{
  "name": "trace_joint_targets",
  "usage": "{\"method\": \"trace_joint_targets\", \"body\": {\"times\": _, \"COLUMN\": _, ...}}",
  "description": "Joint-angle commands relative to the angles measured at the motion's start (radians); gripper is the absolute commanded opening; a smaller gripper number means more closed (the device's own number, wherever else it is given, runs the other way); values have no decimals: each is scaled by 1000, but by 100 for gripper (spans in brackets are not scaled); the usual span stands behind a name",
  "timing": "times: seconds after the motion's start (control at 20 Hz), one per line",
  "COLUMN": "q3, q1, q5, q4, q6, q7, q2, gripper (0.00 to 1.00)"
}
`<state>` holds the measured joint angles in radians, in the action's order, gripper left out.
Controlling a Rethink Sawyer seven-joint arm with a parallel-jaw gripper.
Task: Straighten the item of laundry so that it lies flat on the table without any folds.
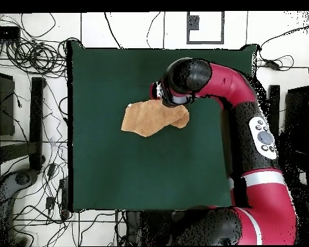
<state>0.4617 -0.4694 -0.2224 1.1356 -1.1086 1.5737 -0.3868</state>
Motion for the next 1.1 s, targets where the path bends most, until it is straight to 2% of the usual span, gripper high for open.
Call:
{"method": "trace_joint_targets", "body": {"times": 0.05, "q3": 112, "q1": 32, "q5": -27, "q4": -34, "q6": -69, "q7": -255, "q2": 110, "gripper": 100}}
{"method": "trace_joint_targets", "body": {"times": 0.6, "q3": 119, "q1": 29, "q5": -44, "q4": -21, "q6": -14, "q7": -248, "q2": 128, "gripper": 100}}
{"method": "trace_joint_targets", "body": {"times": 0.8, "q3": 127, "q1": 22, "q5": -50, "q4": -32, "q6": -32, "q7": -265, "q2": 129, "gripper": 100}}
{"method": "trace_joint_targets", "body": {"times": 1.1, "q3": 141, "q1": 2, "q5": -76, "q4": -31, "q6": 6, "q7": -299, "q2": 147, "gripper": 100}}
